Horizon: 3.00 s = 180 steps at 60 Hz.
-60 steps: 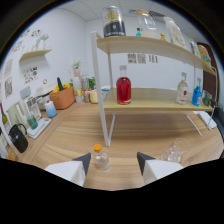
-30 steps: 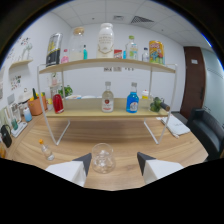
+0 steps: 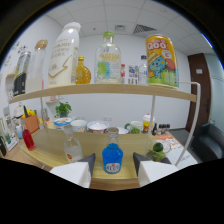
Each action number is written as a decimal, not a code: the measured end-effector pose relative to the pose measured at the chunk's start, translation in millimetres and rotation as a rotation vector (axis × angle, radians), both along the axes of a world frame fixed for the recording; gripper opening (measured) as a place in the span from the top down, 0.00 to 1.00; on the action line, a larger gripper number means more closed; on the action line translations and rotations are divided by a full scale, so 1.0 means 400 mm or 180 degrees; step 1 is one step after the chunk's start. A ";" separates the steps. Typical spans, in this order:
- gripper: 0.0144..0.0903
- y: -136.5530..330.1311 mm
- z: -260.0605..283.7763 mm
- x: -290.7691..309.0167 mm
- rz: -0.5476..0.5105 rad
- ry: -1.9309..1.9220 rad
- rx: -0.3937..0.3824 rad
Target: Make me a cup of Mount Fuji.
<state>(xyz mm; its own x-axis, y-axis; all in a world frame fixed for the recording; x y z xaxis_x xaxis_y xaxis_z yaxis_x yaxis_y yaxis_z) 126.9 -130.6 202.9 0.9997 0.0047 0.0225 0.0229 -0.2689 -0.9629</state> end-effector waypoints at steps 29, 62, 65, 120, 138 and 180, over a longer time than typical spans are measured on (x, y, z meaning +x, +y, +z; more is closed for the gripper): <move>0.72 0.044 -0.031 -0.004 0.0021 0.0049 -0.0116; 0.72 -0.244 -0.188 -0.003 -0.0096 0.0108 -0.0338; 0.72 -0.247 -0.212 -0.002 -0.0104 0.0048 -0.0371; 0.72 -0.152 -0.212 -0.050 0.1195 -0.5688 -0.0037; 0.72 -0.157 -0.179 -0.041 0.1142 -0.5569 -0.0008; 0.72 -0.242 -0.231 0.252 0.0108 -0.0383 -0.0308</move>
